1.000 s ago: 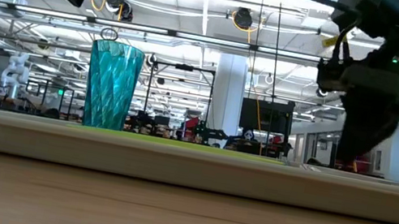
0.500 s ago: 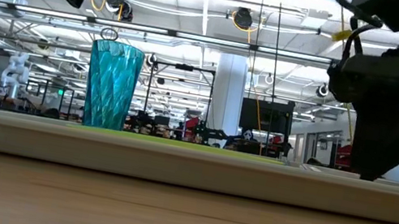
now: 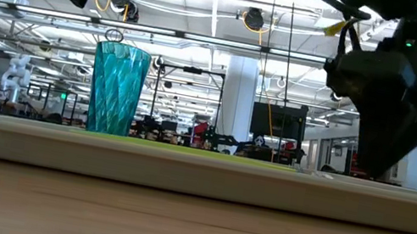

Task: Pick and place plate/cup/fork/spoon on tray
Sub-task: Put the yellow spoon on the gray serving tray

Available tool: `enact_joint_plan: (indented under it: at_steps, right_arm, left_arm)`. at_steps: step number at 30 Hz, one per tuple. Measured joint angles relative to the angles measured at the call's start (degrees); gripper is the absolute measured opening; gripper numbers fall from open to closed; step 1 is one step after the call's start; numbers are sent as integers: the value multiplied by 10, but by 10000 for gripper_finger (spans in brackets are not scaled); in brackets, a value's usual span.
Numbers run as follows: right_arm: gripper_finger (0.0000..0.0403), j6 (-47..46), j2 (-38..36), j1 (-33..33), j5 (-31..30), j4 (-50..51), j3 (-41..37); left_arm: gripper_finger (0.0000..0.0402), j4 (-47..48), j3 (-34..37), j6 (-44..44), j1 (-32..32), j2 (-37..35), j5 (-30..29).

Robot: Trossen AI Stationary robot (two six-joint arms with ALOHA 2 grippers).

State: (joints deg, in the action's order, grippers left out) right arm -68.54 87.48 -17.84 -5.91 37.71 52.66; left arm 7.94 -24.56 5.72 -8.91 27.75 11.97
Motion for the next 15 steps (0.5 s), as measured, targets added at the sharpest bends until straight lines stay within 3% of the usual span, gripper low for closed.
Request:
enact_joint_plan:
  at_steps: [8, 15]
  right_arm:
    - [116, -44, 0, 5, -31, 17, 20]
    - [114, -86, 12, 5, -47, 112, 73]
  left_arm:
    - [42, 12, 0, 0, 0, 0, 0]
    - [42, 12, 0, 18, 0, 0, 0]
